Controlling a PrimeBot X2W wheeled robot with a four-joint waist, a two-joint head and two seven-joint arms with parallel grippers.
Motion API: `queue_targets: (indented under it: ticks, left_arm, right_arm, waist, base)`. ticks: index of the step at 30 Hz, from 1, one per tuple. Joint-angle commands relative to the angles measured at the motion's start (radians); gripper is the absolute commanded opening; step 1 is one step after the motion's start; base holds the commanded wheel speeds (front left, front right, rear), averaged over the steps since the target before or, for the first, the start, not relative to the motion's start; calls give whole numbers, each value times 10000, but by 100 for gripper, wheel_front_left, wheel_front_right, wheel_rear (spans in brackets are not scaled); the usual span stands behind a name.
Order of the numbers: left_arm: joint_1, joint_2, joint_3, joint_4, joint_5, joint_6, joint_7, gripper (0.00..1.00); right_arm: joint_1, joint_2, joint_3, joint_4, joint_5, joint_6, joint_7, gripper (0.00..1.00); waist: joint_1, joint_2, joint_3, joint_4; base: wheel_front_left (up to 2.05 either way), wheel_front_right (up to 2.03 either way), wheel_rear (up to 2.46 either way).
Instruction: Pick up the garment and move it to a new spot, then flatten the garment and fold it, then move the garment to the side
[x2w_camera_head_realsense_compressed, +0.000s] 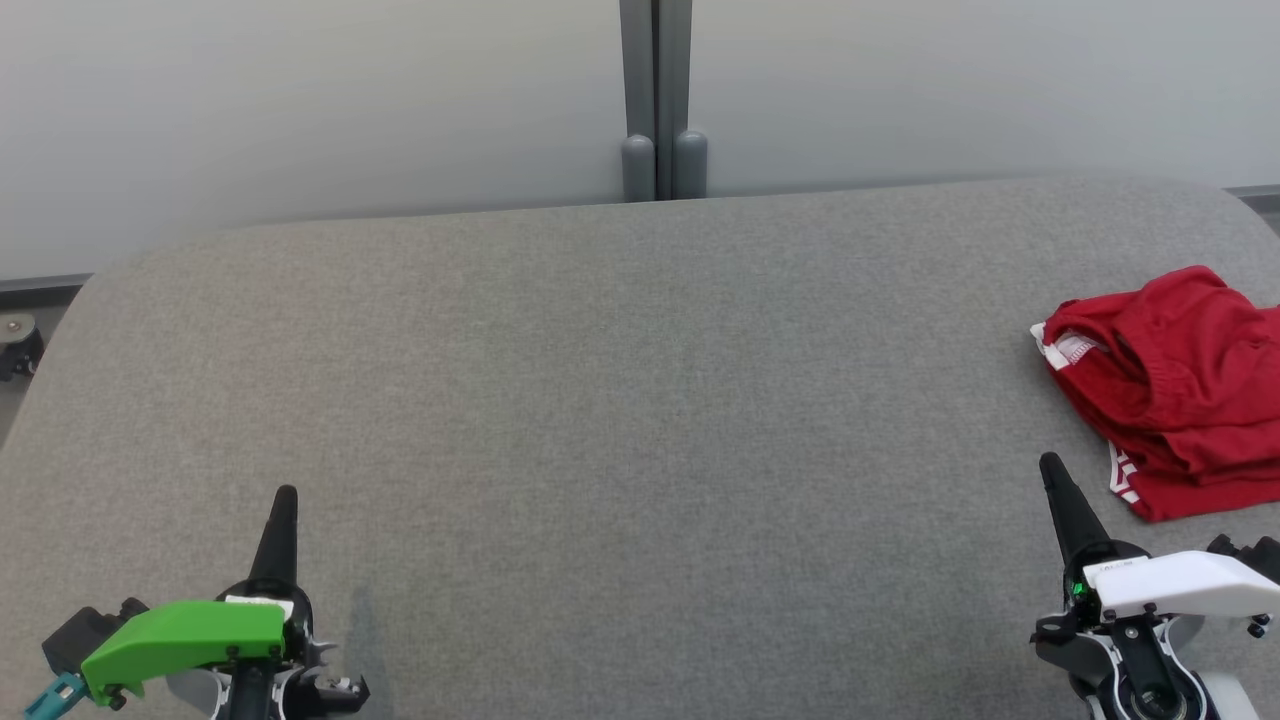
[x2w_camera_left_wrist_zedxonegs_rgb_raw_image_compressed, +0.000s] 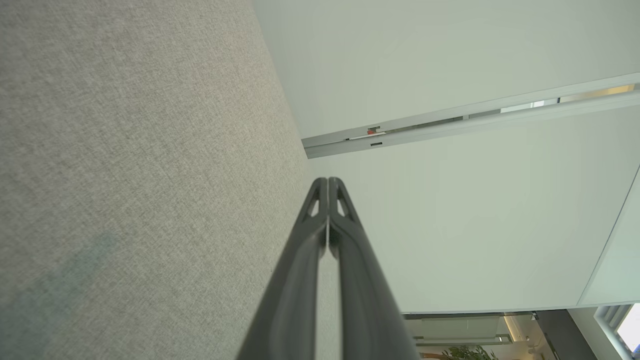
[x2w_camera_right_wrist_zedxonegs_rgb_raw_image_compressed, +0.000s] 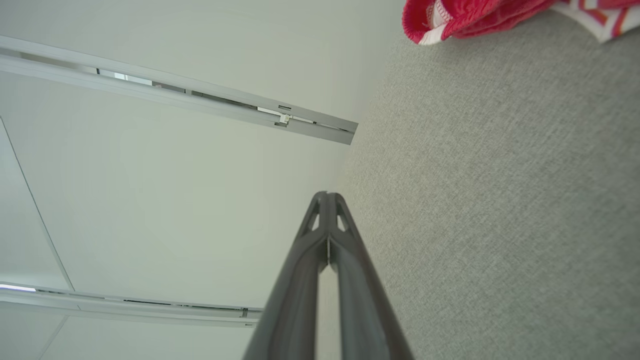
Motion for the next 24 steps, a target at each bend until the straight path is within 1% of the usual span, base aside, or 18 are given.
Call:
queue_targets:
  ticks: [1,24]
  left_arm:
    - [-270,63,88,-73,-232,-46,46,0]
    - [-415,70,387,-171,-1649,-85,496,0]
  right_arm:
    - [-155,-58,-36,-91,234,0,70,0]
    - [-215,-71,-111,-165,1948,-1,516,0]
  waist:
    - [0,0,0,0]
    - [0,0,4,-10]
  base:
    - [0,0,0]
    - [0,0,0]
